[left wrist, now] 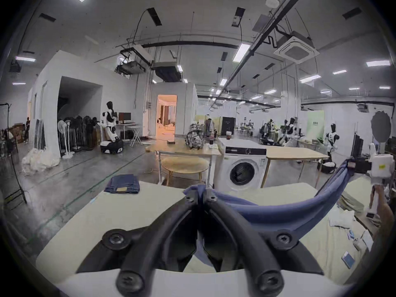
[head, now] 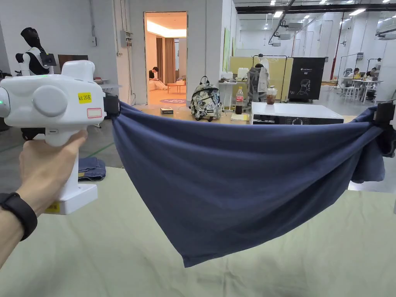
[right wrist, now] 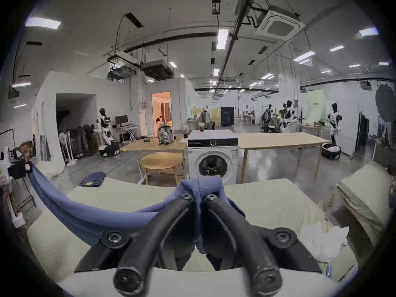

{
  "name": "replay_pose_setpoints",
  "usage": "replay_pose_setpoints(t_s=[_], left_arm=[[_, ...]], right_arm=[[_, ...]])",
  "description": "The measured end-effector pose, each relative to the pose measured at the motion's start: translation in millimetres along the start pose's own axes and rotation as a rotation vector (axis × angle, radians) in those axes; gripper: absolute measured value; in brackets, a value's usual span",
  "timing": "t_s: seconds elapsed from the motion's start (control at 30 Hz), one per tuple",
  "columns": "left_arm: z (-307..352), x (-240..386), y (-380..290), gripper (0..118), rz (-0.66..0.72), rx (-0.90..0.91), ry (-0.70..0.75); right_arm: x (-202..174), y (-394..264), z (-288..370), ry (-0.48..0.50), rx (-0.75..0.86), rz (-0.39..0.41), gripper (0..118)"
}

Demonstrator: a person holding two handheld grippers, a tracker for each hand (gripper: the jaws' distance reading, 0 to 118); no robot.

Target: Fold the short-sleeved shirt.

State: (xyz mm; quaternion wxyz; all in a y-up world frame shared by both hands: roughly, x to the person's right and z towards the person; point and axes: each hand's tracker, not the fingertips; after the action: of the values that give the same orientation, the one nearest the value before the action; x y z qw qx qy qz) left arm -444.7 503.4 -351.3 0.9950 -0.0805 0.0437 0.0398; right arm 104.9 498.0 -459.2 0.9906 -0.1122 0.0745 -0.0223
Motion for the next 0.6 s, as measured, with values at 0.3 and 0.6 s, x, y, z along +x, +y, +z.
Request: replay_pose_setpoints(t_s=[0.3,0.6], left_arm=[[-23,-9,-126,0,0.077,-0.194,-0.033],[135,-12,-288,0,0.201,-0.33,-0.1]], right_arm=[[16,-107,-35,0.018,-0.157,-0.044,3],[34,-294,132,-0.015,-0.262,-0.011,3]])
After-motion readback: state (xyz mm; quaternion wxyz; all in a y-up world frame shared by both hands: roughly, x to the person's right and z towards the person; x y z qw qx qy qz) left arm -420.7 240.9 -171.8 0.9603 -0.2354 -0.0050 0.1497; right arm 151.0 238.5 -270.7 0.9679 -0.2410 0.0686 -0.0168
